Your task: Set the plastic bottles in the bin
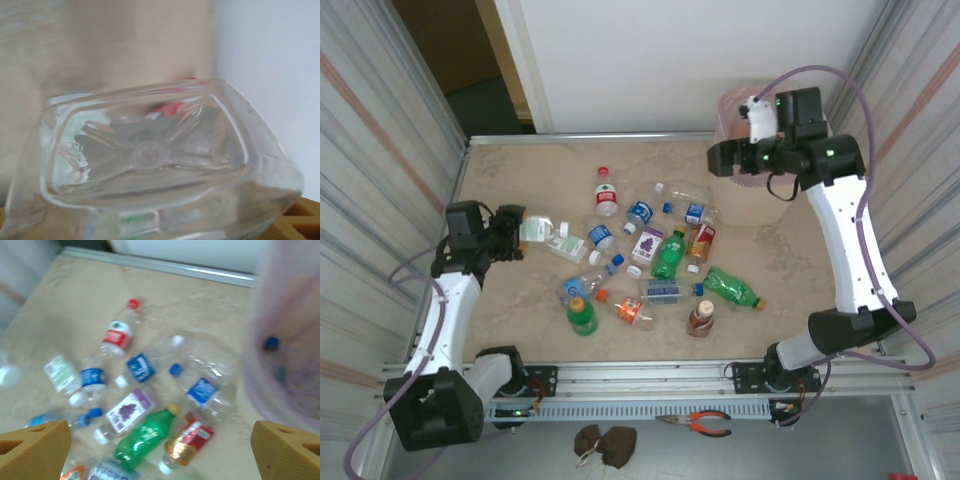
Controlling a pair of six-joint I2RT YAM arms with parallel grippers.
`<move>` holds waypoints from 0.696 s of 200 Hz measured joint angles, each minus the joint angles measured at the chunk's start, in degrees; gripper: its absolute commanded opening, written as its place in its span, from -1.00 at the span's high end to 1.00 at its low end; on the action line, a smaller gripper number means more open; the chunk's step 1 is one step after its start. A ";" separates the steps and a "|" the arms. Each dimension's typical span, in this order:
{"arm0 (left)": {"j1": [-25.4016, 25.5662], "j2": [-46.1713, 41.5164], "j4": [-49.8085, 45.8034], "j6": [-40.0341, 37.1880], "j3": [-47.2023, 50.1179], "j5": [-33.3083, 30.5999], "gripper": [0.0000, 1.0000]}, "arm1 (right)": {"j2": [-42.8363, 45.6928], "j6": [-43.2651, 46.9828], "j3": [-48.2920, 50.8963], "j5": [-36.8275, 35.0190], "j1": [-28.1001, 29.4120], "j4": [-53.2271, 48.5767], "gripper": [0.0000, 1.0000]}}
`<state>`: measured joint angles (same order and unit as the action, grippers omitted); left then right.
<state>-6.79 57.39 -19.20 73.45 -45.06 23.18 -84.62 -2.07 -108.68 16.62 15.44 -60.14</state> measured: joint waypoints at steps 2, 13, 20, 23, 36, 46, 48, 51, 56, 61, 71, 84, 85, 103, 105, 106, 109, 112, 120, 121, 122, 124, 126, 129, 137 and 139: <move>0.00 -0.09 0.81 -0.48 -0.13 0.39 0.24 | 0.37 0.11 0.63 0.35 0.57 0.70 -0.85; 0.15 -0.37 4.50 -3.30 -0.85 2.49 0.23 | 2.32 0.94 3.87 2.60 2.99 3.23 -0.86; 0.31 -0.52 7.06 -4.98 -1.31 3.98 0.22 | 3.34 1.29 5.70 3.93 4.09 4.55 -0.87; 0.39 -0.52 7.87 -5.46 -1.46 4.44 0.23 | 3.69 1.38 6.36 4.39 4.44 5.11 -0.87; 1.22 -0.48 13.03 -8.81 -2.32 7.69 0.22 | 5.60 2.01 9.73 7.32 6.29 8.26 -0.87; 2.36 -0.20 16.22 -11.32 -3.34 10.14 0.23 | 6.86 2.54 11.98 9.22 7.50 10.82 -0.88; 2.62 -0.11 16.81 -11.85 -3.63 10.58 0.23 | 7.15 2.60 12.48 9.60 7.78 11.39 -0.89; 2.97 0.02 17.57 -12.37 -3.98 11.15 0.23 | 7.39 2.62 12.87 10.05 8.02 11.87 -0.89; 3.82 0.33 19.08 -13.77 -4.81 12.35 0.23 | 7.98 2.69 13.86 10.99 8.63 13.20 -0.89; 4.55 0.61 20.28 -15.08 -5.55 13.38 0.24 | 8.48 2.73 14.64 11.85 9.11 14.40 -0.89; 6.38 1.29 22.82 -18.03 -7.45 15.56 0.25 | 9.60 2.75 16.37 13.66 10.10 17.07 -0.91; 9.29 2.10 25.24 -22.45 -10.12 17.92 0.25 | 10.71 2.73 17.92 16.13 11.17 20.00 -0.93; 9.49 2.12 25.40 -22.80 -10.27 18.12 0.25 | 10.78 2.71 18.01 16.33 11.23 20.20 -0.93; 14.08 2.54 27.45 -29.42 -13.49 21.18 0.26 | 11.67 2.58 19.15 19.63 12.37 23.58 -0.93; 14.40 2.54 27.63 -30.03 -13.70 21.44 0.26 | 11.76 2.56 19.21 19.98 12.48 23.98 -0.94; 14.82 2.54 27.76 -30.71 -13.92 21.73 0.26 | 11.78 2.56 19.26 20.09 12.52 24.13 -0.94; 15.65 2.54 28.13 -31.74 -14.36 22.32 0.27 | 11.85 2.54 19.37 20.68 12.70 24.70 -0.94; 16.24 2.54 28.41 -32.59 -14.67 22.69 0.27 | 11.93 2.51 19.43 21.14 12.83 25.18 -0.94; 18.36 2.51 29.05 -35.74 -15.72 24.11 0.28 | 12.02 2.43 19.61 22.25 13.20 26.38 -0.95; 18.53 2.51 29.07 -36.00 -15.80 24.24 0.28 | 12.02 2.40 19.69 22.51 13.27 26.60 -0.95; 18.91 2.51 29.20 -36.44 -15.98 24.55 0.28 | 12.02 2.38 19.71 22.60 13.29 26.75 -0.96; 19.23 2.51 29.35 -36.89 -16.13 24.76 0.28 | 12.07 2.34 19.76 22.88 13.42 27.06 -0.97; 19.78 2.51 29.55 -37.81 -16.39 25.29 0.28 | 12.09 2.29 19.80 23.12 13.51 27.26 -0.98; 20.55 2.51 29.73 -38.88 -16.68 25.86 0.27 | 12.13 2.27 19.91 23.67 13.64 27.78 -1.00; 22.36 2.51 30.10 -41.42 -17.31 27.26 0.28 | 12.24 2.14 20.22 24.96 14.08 28.89 -0.98; 22.91 2.51 30.14 -42.32 -17.51 27.74 0.28 | 12.26 2.12 20.28 25.29 14.21 29.16 -0.98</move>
<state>16.12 59.90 10.94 31.14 -62.57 50.92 -72.36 0.05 -88.40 41.91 29.65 -30.98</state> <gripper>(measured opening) 0.680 0.990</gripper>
